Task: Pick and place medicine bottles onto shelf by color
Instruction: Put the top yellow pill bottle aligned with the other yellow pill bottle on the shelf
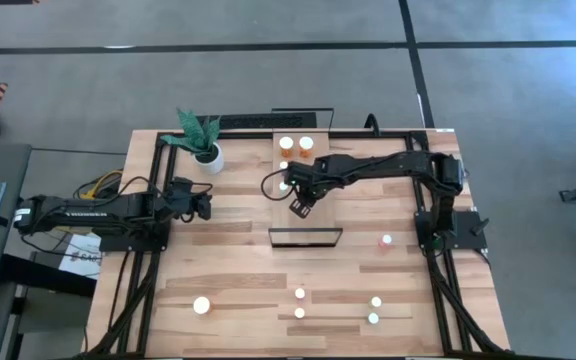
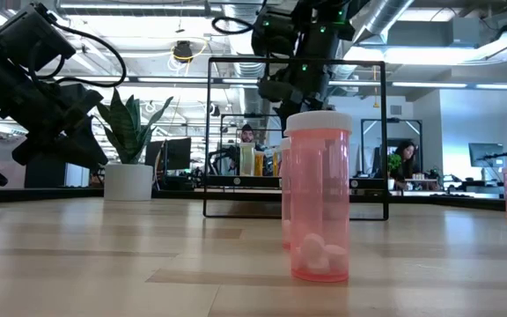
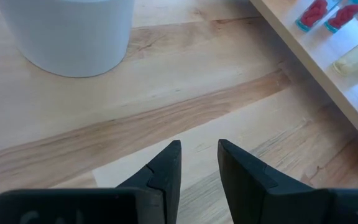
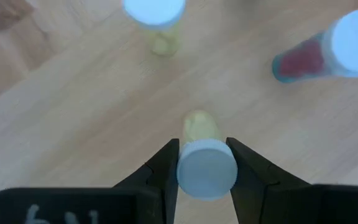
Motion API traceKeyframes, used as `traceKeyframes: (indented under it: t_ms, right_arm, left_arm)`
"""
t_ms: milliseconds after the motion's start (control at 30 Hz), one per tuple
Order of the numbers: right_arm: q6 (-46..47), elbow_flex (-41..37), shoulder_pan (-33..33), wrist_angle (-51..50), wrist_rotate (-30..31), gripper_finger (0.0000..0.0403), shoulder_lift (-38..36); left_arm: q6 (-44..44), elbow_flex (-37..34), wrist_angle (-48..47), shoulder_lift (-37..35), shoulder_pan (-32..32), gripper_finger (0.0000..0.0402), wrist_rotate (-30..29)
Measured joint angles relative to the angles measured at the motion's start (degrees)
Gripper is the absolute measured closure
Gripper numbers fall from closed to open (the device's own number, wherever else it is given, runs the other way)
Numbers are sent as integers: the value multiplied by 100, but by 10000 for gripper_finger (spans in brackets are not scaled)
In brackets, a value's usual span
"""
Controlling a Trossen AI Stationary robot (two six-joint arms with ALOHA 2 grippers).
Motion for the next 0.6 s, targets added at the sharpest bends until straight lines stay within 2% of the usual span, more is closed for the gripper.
traceKeyframes:
  t_ms: [600]
  right_arm:
    - [-163,164,-135,-66,-20,273,97]
  left_arm:
    - [2,-2,0,-2,-1,310,13]
